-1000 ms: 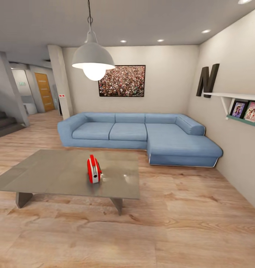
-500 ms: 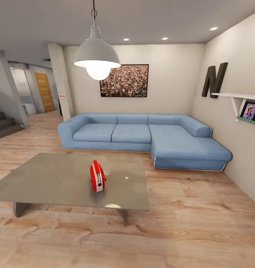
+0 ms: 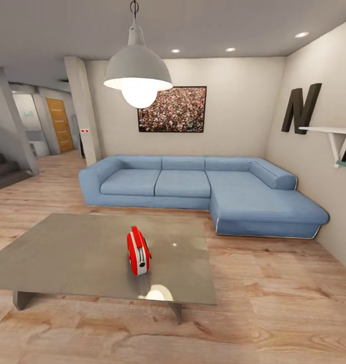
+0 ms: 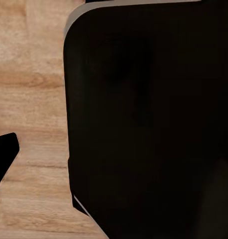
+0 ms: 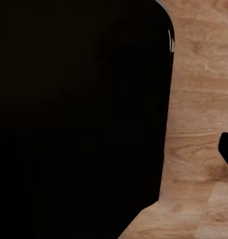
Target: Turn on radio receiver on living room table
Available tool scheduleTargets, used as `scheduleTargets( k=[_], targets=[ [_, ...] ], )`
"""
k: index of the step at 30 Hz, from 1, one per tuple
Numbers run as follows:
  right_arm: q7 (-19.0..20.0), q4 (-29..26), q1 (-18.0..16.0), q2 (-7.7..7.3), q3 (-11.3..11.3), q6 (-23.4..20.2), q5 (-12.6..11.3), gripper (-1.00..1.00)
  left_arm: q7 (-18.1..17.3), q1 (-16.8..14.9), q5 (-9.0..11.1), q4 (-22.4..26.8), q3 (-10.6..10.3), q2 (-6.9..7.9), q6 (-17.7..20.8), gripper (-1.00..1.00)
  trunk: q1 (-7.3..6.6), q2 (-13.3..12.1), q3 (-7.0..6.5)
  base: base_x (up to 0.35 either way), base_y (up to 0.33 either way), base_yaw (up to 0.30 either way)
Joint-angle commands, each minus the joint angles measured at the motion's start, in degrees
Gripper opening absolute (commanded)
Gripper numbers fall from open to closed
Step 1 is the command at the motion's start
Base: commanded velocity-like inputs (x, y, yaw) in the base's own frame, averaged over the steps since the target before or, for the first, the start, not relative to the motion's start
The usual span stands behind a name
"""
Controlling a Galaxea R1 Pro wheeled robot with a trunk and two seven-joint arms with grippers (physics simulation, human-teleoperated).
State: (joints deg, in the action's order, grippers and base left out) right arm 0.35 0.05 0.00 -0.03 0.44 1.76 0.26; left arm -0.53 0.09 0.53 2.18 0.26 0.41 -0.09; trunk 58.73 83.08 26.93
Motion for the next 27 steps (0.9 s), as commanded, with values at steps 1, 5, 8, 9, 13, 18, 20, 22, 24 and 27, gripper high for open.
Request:
scheduleTargets(
  k=[1,5,8,9,13,18,20,22,24,27],
  targets=[
    [0.0,0.0,0.0,0.01,0.0,0.0,0.0,1.0,0.0,0.0,0.0,0.0,0.0,0.01,0.0,1.0,0.0,0.0,0.0,0.296,0.186,0.0],
    [0.0,0.0,0.0,0.03,0.0,0.0,0.0,1.0,0.0,0.0,0.0,0.0,0.0,0.03,0.0,1.0,0.0,0.0,0.0,0.296,0.186,0.0],
    [0.0,0.0,0.0,0.03,0.0,0.0,0.0,1.0,0.0,0.0,0.0,0.0,0.0,0.03,0.0,1.0,0.0,0.0,0.0,0.298,0.184,0.0],
    [0.0,0.0,0.0,0.03,0.0,0.0,0.0,1.0,0.0,0.0,0.0,0.0,0.0,0.03,0.0,1.0,0.0,0.0,0.0,0.3,0.177,0.0],
    [0.0,0.0,0.0,0.03,0.0,0.0,0.0,1.0,0.1,0.0,0.0,0.0,0.0,0.03,0.1,1.0,0.0,0.0,0.0,0.306,0.157,0.0],
    [0.0,0.0,0.0,0.03,0.0,0.0,0.0,1.0,0.2,0.0,0.1,0.0,0.0,0.03,0.2,1.0,0.0,0.0,0.0,0.319,0.065,0.0],
    [0.0,0.0,0.0,0.03,0.0,0.0,0.0,1.0,0.2,0.0,0.1,0.0,0.0,0.05,0.2,1.0,0.0,0.0,0.0,0.322,0.017,0.0],
    [0.0,0.0,0.0,0.03,0.0,0.0,0.0,1.0,0.2,0.0,0.1,0.0,0.0,0.1,0.2,1.0,0.0,0.0,0.0,0.323,0.005,0.0],
    [0.0,0.0,0.0,0.03,0.0,0.0,0.0,1.0,0.2,0.0,0.1,0.0,0.1,0.11,0.2,1.0,0.0,0.0,0.0,0.323,0.002,0.0],
    [0.0,0.0,0.0,0.03,0.0,0.0,0.0,1.0,0.2,0.0,0.1,0.0,0.1,0.13,0.2,1.0,0.0,0.0,0.0,0.323,0.001,0.0]
  ],
)
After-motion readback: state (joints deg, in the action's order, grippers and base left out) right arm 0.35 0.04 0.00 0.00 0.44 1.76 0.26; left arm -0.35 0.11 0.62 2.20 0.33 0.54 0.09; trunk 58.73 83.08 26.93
